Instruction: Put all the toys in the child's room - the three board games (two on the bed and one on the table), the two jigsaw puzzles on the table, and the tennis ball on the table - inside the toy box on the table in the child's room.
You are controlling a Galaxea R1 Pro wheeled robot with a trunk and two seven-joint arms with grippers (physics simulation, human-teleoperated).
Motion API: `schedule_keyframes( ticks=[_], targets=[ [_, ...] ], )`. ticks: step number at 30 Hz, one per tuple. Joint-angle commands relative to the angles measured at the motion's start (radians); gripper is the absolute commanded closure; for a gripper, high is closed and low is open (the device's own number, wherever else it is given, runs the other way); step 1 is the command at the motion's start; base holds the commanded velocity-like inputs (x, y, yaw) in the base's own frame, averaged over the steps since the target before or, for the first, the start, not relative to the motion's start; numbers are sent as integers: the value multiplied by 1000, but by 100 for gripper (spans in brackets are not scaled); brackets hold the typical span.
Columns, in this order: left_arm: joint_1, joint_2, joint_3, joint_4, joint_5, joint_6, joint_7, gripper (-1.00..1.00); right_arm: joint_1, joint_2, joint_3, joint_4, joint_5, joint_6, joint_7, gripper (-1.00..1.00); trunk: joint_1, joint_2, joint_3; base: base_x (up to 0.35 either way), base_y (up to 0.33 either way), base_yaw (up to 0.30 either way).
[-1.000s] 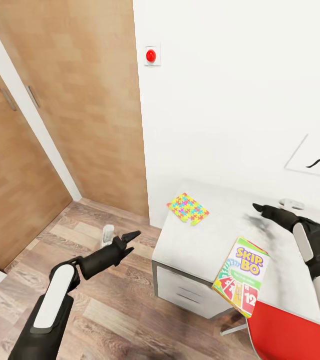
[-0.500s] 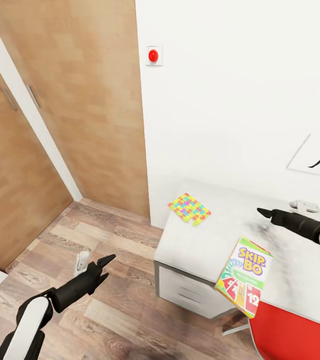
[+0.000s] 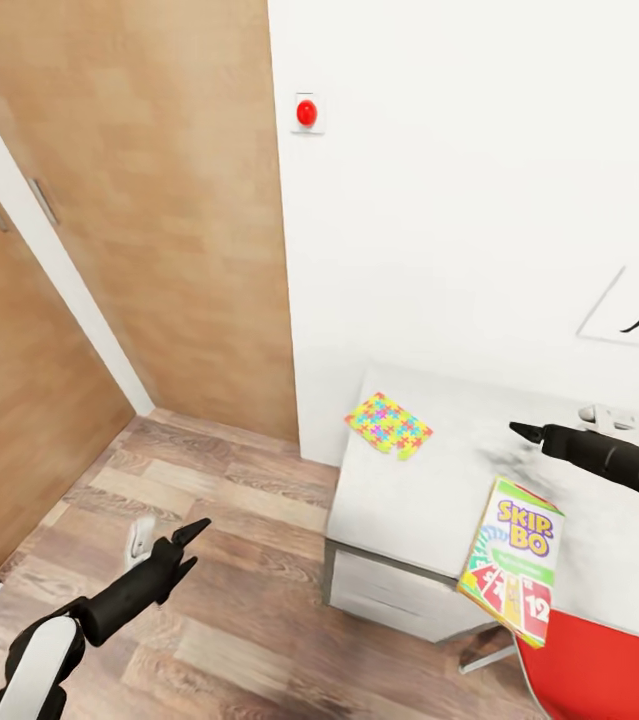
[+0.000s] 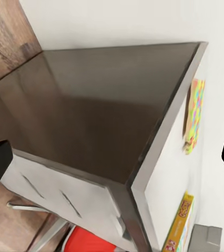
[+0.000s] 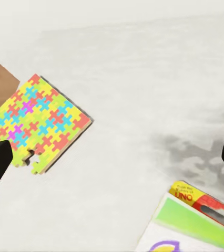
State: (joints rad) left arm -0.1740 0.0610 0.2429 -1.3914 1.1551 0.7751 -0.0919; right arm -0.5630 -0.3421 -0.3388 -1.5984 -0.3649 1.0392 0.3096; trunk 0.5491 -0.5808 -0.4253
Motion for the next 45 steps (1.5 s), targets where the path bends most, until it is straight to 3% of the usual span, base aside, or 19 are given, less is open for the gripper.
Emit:
schedule_keyframes(
  ticks=[1, 34, 45],
  targets=[
    [0, 0, 2, 0, -3, 5, -5, -100, -1, 0, -1, -1, 9, 5, 10, -100, 1, -1, -1, 155, 258, -238],
    [0, 2, -14, 60, -3, -6, -12, -100, -1, 3, -4, 0, 9, 8, 18, -100, 1, -1, -1, 220, 239, -278],
    [5, 3, -12, 183, -31, -32, -14, -100, -6, -1, -6, 27, 7, 8, 17, -100, 1, -1, -1, 141, 300, -286]
  ],
)
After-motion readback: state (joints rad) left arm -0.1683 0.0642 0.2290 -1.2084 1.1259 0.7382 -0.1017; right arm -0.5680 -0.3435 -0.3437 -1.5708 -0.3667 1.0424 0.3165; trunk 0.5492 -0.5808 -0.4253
